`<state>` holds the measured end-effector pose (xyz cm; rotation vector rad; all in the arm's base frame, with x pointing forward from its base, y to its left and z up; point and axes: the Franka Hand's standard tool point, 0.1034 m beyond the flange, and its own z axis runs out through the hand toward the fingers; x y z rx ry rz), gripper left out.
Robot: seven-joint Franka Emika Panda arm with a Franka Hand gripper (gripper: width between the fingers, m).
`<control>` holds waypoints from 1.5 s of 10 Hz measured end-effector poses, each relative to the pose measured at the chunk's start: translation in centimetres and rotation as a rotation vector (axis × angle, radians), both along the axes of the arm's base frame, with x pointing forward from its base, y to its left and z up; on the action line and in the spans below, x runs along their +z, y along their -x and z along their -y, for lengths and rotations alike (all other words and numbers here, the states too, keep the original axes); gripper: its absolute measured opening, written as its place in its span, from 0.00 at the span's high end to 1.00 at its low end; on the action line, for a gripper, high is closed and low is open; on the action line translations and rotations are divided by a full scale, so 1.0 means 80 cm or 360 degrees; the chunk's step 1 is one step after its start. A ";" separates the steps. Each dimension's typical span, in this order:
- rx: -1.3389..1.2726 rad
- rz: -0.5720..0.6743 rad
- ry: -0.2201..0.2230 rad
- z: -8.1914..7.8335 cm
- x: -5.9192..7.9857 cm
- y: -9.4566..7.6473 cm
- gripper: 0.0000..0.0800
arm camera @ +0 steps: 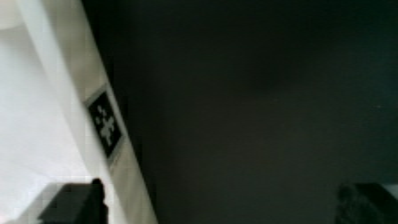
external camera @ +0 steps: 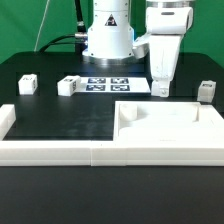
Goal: Assemble one leg
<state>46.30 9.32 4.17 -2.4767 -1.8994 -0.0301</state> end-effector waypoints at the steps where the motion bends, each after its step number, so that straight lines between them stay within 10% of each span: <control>1: 0.0000 0.0000 0.0000 0.000 0.000 0.000 0.19; 6: -0.0886 -0.0049 -0.0034 -0.004 -0.005 0.017 0.19; 15: -0.2363 -0.0186 -0.0078 -0.067 -0.005 0.034 0.19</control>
Offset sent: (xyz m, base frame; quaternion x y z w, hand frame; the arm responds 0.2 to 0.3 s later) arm 0.0000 0.0000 0.0000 0.0000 0.0000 0.3146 0.9492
